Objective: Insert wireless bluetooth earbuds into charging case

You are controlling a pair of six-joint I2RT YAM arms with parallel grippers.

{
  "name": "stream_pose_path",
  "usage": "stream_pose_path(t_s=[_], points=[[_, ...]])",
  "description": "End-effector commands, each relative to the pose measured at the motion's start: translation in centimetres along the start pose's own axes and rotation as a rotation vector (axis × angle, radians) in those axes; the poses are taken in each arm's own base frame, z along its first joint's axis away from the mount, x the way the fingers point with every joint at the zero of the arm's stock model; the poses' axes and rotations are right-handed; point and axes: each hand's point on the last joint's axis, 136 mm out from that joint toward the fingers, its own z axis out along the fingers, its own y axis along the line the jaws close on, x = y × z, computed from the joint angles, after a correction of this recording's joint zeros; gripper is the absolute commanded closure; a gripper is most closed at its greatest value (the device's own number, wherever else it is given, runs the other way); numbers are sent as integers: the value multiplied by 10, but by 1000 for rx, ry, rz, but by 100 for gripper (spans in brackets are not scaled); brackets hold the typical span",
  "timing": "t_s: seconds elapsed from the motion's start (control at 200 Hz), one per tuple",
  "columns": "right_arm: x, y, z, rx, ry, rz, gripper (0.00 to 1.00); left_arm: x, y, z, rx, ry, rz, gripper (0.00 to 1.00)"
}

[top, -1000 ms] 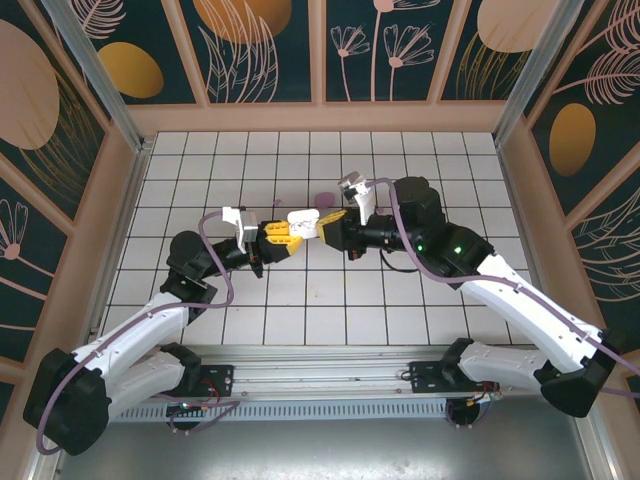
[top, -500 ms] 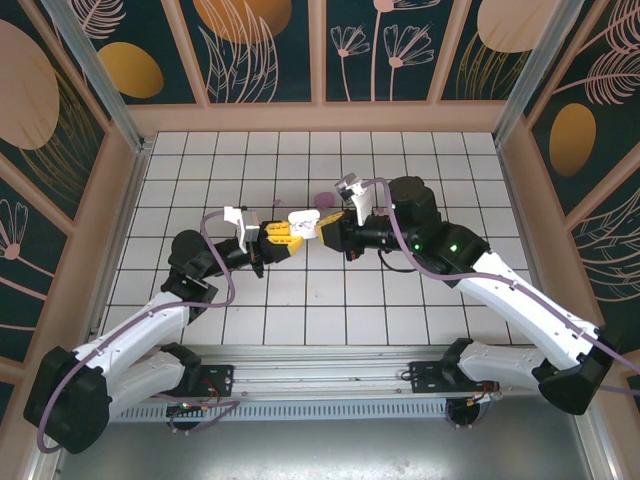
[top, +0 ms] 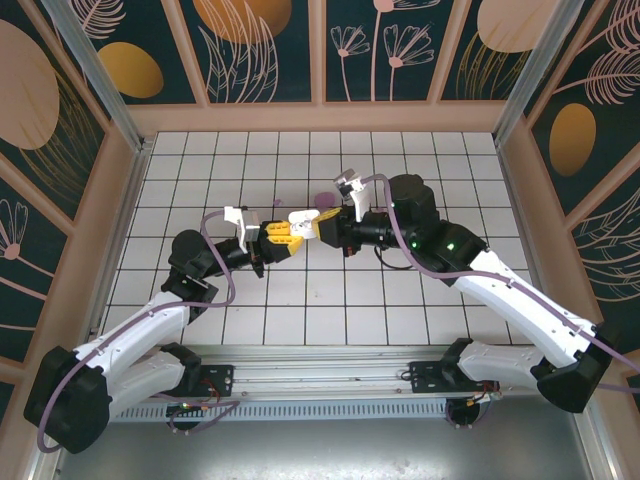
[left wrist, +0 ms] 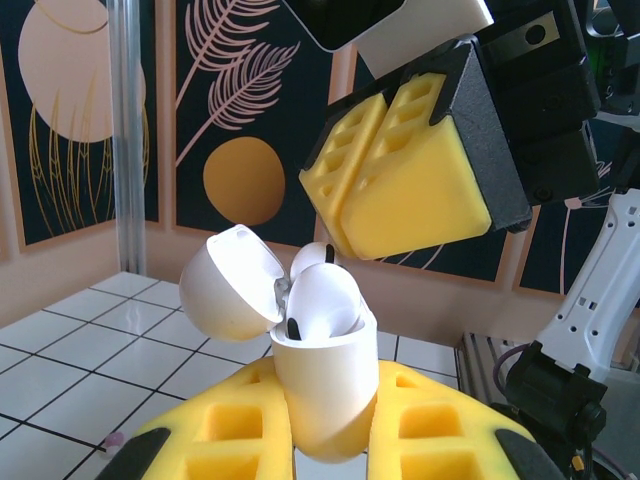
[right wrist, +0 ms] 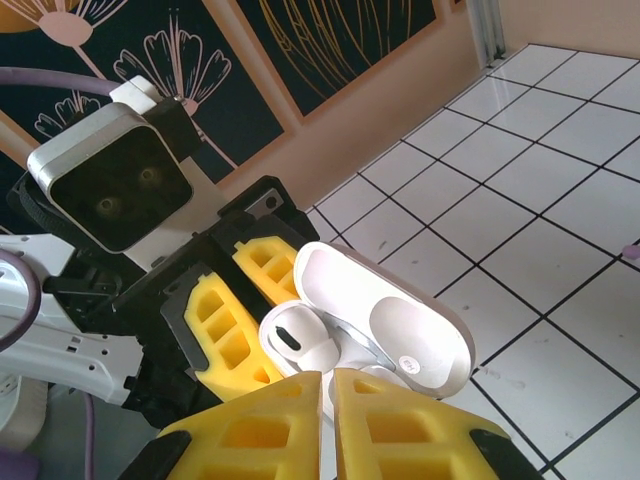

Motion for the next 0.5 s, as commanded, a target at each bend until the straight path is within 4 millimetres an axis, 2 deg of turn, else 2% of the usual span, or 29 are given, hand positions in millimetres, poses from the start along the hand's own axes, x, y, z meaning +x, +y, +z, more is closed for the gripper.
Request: stream_pose_path(t_s=[0.0, 0.14, 0.295, 0.495], points=[[-2, 9, 3, -46, -7, 2, 88, -13, -6, 1, 20, -31, 44, 100], [-9, 13, -6, -38, -32, -9, 88, -13, -6, -1, 10, -33, 54, 100], [-23, 8, -16, 12, -79, -9, 88, -13, -9, -2, 20, -34, 71, 100], [-22, -4, -4, 36, -37, 18, 85, -18, -17, -4, 48, -54, 109, 100]])
